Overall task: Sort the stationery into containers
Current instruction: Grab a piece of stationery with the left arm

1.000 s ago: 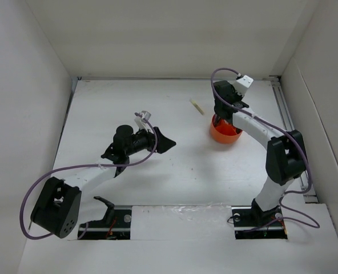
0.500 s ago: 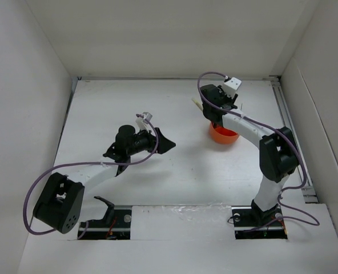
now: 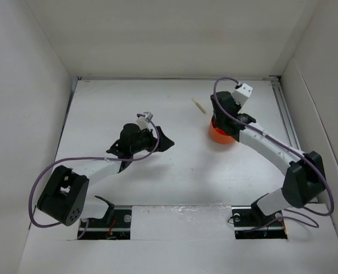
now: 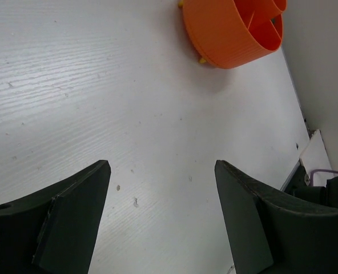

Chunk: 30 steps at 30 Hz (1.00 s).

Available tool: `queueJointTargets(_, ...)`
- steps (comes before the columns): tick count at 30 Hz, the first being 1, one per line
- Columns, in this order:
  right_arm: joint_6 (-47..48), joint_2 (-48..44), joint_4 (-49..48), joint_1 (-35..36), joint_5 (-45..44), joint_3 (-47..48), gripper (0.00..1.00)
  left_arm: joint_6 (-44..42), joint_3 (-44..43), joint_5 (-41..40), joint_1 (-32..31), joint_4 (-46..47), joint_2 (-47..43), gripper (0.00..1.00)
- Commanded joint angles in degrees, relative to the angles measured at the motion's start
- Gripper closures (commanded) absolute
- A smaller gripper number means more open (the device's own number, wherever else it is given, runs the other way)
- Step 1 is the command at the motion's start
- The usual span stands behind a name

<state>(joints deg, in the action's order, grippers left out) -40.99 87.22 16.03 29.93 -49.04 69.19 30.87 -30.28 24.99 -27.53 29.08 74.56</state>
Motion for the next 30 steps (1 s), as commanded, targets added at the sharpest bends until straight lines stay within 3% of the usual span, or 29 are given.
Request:
queueJointTargets(1,-1.3,-6.7,-3.2,2.4,8.4,-5.7,0.72,-0.7,-5.2,-5.6,-3.0,-2.5,1.5,0.29)
queueJointTargets(3,-1.9,-7.9,-3.2,3.0,10.1,-7.7,0.92,-0.7,-7.4,-9.7,-5.6,-4.7,2.5,0.29)
queueJointTargets(5,-3.0,-12.0,-4.1,3.0,12.3,-9.9,1.0,-0.7,-11.7,-14.0,-8.9,-8.3,5.3,0.29)
queueJointTargets(9,-3.7,-18.1,-5.7,4.3,16.9,-14.6,1.0,1.6,-17.3,-14.9,-9.6,-9.8,11.6,0.33)
queueJointTargets(14,-4.4,-25.6,-5.7,4.8,18.6,-17.9,1.0,3.9,-25.8,-19.5,-11.5,-12.8,20.8,0.46)
queueJointTargets(16,-5.0,-27.5,-5.7,4.3,21.0,-18.7,0.87,4.5,-31.3,-22.1,-12.1,-15.7,25.7,0.53)
queueJointTargets(18,-5.5,-29.8,-7.3,3.6,22.8,-19.8,0.77,5.6,-34.7,-22.8,-12.7,-17.6,30.1,0.55)
queueJointTargets(19,-5.5,-30.4,-7.3,3.6,23.8,-20.6,0.67,5.6,-37.8,-24.3,-12.7,-18.2,31.3,0.56)
queueJointTargets(22,-5.5,-32.8,-7.3,3.1,26.5,-21.1,0.56,7.0,-44.2,-25.9,-13.3,-20.7,35.7,0.56)
queueJointTargets(30,-5.5,-40.1,-7.9,3.1,31.5,-23.0,0.51,9.2,-61.8,-32.8,-13.8,-29.6,47.6,0.53)
